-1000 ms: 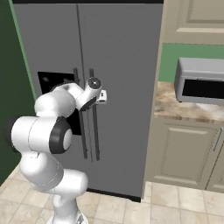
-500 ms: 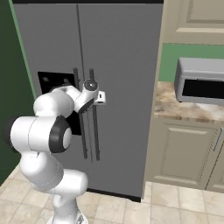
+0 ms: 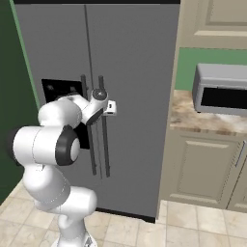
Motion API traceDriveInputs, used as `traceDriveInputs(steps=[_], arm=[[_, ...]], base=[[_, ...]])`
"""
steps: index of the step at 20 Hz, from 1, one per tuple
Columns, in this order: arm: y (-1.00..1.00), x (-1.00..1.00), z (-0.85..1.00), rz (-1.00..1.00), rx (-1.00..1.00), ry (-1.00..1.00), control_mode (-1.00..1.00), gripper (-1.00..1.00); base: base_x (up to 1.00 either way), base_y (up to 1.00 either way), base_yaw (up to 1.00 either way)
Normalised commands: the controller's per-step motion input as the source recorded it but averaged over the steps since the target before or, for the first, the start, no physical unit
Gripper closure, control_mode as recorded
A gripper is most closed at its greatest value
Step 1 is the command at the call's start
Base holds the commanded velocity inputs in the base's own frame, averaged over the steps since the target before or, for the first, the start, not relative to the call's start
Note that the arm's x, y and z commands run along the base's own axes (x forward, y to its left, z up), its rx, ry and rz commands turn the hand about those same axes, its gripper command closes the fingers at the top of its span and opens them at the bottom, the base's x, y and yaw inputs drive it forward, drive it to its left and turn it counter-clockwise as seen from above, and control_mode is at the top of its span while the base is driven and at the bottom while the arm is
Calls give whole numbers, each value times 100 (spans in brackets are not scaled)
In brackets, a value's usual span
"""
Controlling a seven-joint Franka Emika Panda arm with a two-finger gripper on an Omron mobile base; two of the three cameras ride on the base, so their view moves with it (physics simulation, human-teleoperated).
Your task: There is a bowl on the dining counter. Grab a lemon wedge from the fridge and place it in the bowl. Then get the liquor bottle and glass cup from the cabinet and place them next to the bowl.
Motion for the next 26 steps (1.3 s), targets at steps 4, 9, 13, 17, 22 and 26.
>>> traceDriveInputs(steps=[4,9,13,17,22,26], arm=[[0,18,-18,0,0,0,-100,-100],[0,23,-32,0,0,-1,-100,-100],[0,20,-35,0,0,-3,-100,-100],[0,14,-27,0,0,-5,-100,-100],[0,9,-22,0,0,-6,-100,-100],[0,11,-16,0,0,-5,-100,-100]], base=[[0,0,0],[0,0,0],[0,0,0],[0,0,0],[0,0,0],[0,0,0]])
